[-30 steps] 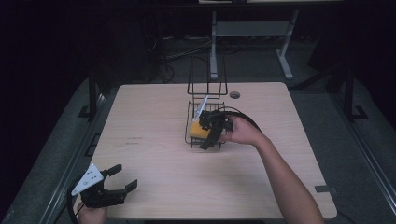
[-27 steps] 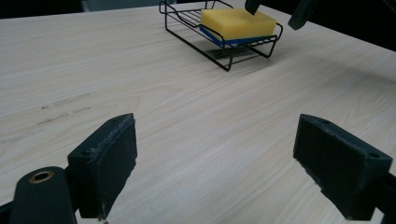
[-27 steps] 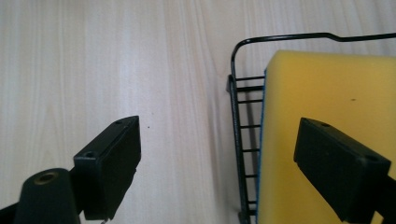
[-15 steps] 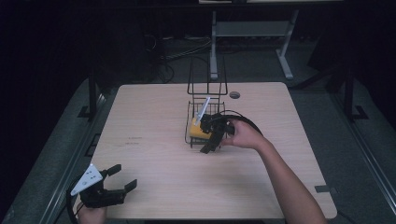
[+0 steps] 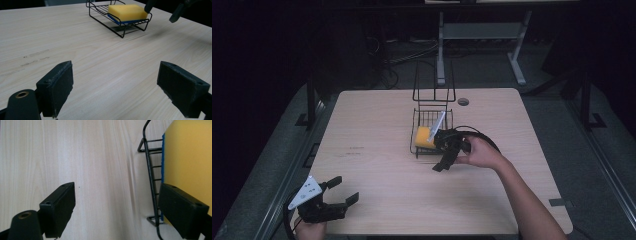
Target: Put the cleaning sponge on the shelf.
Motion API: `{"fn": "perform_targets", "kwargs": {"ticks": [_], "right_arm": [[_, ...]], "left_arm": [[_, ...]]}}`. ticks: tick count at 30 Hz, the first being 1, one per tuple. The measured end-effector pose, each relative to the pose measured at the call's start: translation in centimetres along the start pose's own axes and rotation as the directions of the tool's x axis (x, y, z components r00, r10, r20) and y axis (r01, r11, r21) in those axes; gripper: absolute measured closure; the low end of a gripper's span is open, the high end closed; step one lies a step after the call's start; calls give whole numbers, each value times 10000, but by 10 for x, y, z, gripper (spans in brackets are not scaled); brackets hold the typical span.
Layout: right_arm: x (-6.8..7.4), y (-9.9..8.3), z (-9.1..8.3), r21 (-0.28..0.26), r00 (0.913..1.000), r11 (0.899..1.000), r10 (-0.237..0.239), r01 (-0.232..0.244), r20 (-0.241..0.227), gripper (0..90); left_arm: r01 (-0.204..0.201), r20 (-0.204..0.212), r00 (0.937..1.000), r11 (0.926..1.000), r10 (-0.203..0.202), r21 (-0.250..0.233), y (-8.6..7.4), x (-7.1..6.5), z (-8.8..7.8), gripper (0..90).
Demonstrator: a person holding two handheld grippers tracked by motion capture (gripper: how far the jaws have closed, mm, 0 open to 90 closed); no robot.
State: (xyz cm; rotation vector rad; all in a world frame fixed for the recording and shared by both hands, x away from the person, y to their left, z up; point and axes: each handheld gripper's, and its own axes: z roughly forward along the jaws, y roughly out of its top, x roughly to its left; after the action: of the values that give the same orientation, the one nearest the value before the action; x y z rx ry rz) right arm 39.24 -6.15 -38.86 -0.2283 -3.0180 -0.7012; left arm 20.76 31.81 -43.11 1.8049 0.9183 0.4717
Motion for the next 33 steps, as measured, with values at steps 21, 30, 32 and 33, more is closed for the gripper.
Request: {"fn": "perform_targets", "kwargs": {"ticks": [21,30,32,33], "right_arm": [[25,-47,-10,-128,9991,9994,318,-314,290,148],[35,-66,-12,-224,9985,9990,391,-382,394,148],[37,-70,-12,-203,9979,9985,510,-502,407,148],[38,-71,-13,-171,9976,9985,530,-523,447,148]], "left_arm": [[-33,15,10000,10000,33,52,0,-2,1,128],[-25,-50,10000,10000,25,57,0,-1,0,128],[-31,-48,10000,10000,31,50,0,-1,0,128],[-34,-46,10000,10000,34,48,0,-1,0,128]]}}
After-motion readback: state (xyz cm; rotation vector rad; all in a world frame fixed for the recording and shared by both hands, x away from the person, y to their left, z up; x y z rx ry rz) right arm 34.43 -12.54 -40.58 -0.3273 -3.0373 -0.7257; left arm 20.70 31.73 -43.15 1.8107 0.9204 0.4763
